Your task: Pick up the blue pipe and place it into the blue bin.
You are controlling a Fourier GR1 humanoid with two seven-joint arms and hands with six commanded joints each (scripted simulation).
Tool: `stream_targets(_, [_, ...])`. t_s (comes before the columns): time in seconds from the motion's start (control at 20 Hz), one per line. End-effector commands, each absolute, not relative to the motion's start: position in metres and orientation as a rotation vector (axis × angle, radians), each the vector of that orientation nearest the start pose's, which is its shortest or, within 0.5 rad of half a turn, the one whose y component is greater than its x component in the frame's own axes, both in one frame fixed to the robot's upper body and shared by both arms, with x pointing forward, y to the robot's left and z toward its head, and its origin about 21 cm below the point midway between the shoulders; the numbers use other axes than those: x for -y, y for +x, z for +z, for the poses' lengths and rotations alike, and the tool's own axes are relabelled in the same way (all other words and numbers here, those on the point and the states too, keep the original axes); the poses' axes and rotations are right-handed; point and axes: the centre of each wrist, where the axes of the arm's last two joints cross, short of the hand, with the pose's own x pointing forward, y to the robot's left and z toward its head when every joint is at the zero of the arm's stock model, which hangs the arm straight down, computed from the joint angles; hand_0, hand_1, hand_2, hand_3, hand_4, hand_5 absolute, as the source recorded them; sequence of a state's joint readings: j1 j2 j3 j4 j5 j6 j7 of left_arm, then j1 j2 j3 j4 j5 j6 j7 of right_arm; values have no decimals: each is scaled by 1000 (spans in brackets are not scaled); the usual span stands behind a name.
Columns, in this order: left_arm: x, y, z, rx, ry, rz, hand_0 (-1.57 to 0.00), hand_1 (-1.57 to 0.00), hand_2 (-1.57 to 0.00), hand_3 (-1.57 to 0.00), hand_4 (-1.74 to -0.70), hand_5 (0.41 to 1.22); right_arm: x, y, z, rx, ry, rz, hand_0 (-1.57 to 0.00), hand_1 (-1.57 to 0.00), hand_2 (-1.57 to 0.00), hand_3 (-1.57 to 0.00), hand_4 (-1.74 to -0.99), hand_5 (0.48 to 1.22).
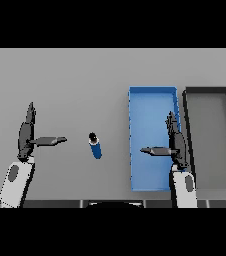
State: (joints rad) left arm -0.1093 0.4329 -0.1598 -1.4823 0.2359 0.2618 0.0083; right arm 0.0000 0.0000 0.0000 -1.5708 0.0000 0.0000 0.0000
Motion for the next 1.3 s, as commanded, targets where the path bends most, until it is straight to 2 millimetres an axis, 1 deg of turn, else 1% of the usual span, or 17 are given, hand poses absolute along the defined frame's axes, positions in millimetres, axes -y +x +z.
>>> stream_targets(0.0, [-292, 273, 27, 1553, 250, -85, 1, 1, 1, 1, -966, 593, 228, 249, -2, 1570, 0, -1, 1, 1, 1, 1, -1205, 629])
stream_targets(0.2, [-294, 278, 28, 1552, 251, -85, 1, 1, 1, 1, -966, 593, 225, 254, -2, 1566, 1, 0, 1, 1, 1, 1, -1205, 629])
stream_targets(0.25, [-298, 279, 28, 1544, 253, -81, 1, 1, 1, 1, -966, 593, 223, 257, -1, 1569, 3, 2, 1, 1, 1, 1, -1205, 629])
stream_targets(0.3, [-312, 269, 24, 1570, 216, -234, 1, 1, 1, 1, -966, 593, 236, 249, 4, 1660, -80, 139, 1, 1, 1, 1, -1205, 629])
stream_targets(0.4, [-329, 265, 21, 1555, 186, -384, 1, 1, 1, 1, -960, 590, 243, 235, 9, 1700, -153, 270, 1, 1, 1, 1, -1197, 627])
stream_targets(0.5, [-335, 264, 23, 1559, 157, -449, 1, 1, 1, 1, -959, 592, 243, 233, 11, 1682, -171, 324, 1, 1, 1, 1, -1193, 622])
stream_targets(0.6, [-334, 264, 22, 1564, 128, -463, 1, 1, 1, 1, -960, 594, 238, 229, 13, 1688, -161, 325, 1, 1, 1, 1, -1206, 625])
stream_targets(0.65, [-332, 264, 22, 1565, 98, -477, 1, 1, 1, 1, -960, 593, 242, 230, 14, 1681, -169, 333, 1, 1, 1, 1, -1203, 625])
stream_targets(0.75, [-332, 256, 28, 1562, 35, -540, 1, 1, 1, 1, -976, 584, 243, 230, 12, 1673, -169, 341, 1, 1, 1, 1, -1192, 621])
stream_targets(0.8, [-336, 252, 31, 1554, 14, -568, 1, 1, 1, 1, -989, 573, 244, 228, 11, 1675, -174, 345, 1, 1, 1, 1, -1181, 619])
stream_targets(0.85, [-334, 249, 32, 1538, -5, -612, 1, 1, 1, 1, -1007, 561, 245, 229, 13, 1686, -170, 339, 1, 1, 1, 1, -1180, 617])
stream_targets(0.9, [-328, 246, 33, 1524, -41, -645, 1, 1, 1, 1, -1026, 549, 243, 233, 13, 1684, -169, 333, 1, 1, 1, 1, -1179, 616])
stream_targets(1.0, [-312, 241, 28, 1499, -114, -695, 1, 1, 1, 1, -1071, 522, 240, 229, 13, 1689, -170, 340, 1, 1, 1, 1, -1174, 616])
stream_targets(1.05, [-302, 235, 25, 1465, -156, -722, 1, 1, 1, 1, -1095, 510, 242, 229, 16, 1687, -171, 337, 1, 1, 1, 1, -1173, 616])
stream_targets(1.1, [-294, 233, 24, 1441, -176, -743, 1, 1, 1, 1, -1113, 497, 239, 229, 14, 1674, -177, 356, 1, 1, 1, 1, -1164, 617])
stream_targets(1.15, [-285, 230, 20, 1436, -184, -761, 1, 1, 1, 1, -1126, 485, 238, 230, 15, 1672, -167, 342, 1, 1, 1, 1, -1174, 618])
stream_targets(1.25, [-277, 228, 17, 1416, -196, -800, 1, 1, 1, 1, -1137, 464, 238, 229, 15, 1670, -170, 336, 1, 1, 1, 1, -1189, 619])
